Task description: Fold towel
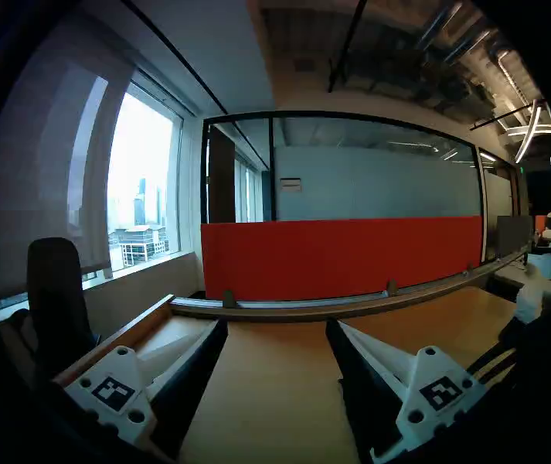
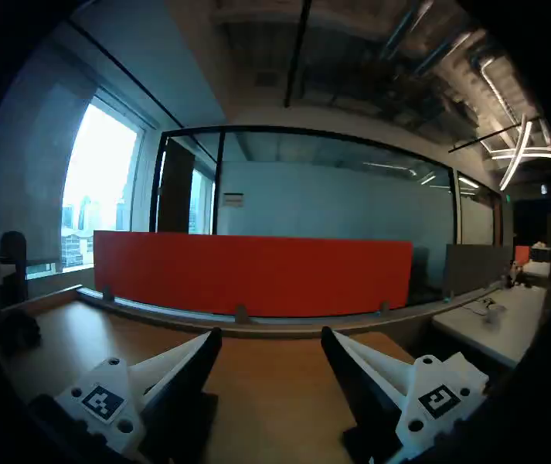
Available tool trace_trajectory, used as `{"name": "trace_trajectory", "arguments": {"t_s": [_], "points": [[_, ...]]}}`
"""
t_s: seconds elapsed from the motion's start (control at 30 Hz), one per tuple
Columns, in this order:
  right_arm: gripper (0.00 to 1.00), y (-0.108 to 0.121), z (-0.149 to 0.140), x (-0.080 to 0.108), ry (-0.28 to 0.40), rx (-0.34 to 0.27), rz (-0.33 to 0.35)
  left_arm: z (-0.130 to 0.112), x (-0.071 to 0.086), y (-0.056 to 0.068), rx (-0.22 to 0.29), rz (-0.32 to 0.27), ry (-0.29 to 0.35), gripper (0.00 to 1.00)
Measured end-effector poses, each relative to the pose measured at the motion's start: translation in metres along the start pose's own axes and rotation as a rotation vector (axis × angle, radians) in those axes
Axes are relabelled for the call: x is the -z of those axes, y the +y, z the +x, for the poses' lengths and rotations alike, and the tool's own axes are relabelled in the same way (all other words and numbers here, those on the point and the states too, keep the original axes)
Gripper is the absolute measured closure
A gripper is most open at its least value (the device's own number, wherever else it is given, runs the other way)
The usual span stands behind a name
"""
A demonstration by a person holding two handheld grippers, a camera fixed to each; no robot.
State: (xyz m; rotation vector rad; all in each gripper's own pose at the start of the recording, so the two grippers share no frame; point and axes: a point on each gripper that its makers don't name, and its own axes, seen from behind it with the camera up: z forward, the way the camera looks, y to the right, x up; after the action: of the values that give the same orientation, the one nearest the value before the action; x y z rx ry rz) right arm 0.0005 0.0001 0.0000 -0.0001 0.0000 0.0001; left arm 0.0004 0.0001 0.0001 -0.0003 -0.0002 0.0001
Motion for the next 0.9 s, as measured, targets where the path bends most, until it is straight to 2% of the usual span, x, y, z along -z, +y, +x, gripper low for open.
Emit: {"name": "trace_trajectory", "arguments": {"t_s": [0.13, 0.3, 0.47, 0.6, 0.9], "points": [[0.0, 0.005, 0.027, -0.002, 0.0, -0.006, -0.004, 0.011, -0.004, 0.006, -0.008, -0.017, -0.012, 0.06], [0.0, 0.0, 0.037, -0.005, -0.022, 0.01, 0.026, 0.013, -0.005, 0.019, -0.042, -0.075, -0.044, 0.06], [0.0, -0.017, 0.038, -0.004, -0.056, 0.054, 0.094, 0.008, -0.006, 0.032, -0.08, -0.142, -0.082, 0.06], [0.0, -0.032, 0.034, -0.003, -0.089, 0.084, 0.15, 0.003, -0.006, 0.043, -0.087, -0.2, -0.113, 0.06], [0.0, -0.069, 0.012, 0.008, -0.185, 0.159, 0.329, -0.016, 0.001, 0.074, -0.117, -0.378, -0.199, 0.06]]}}
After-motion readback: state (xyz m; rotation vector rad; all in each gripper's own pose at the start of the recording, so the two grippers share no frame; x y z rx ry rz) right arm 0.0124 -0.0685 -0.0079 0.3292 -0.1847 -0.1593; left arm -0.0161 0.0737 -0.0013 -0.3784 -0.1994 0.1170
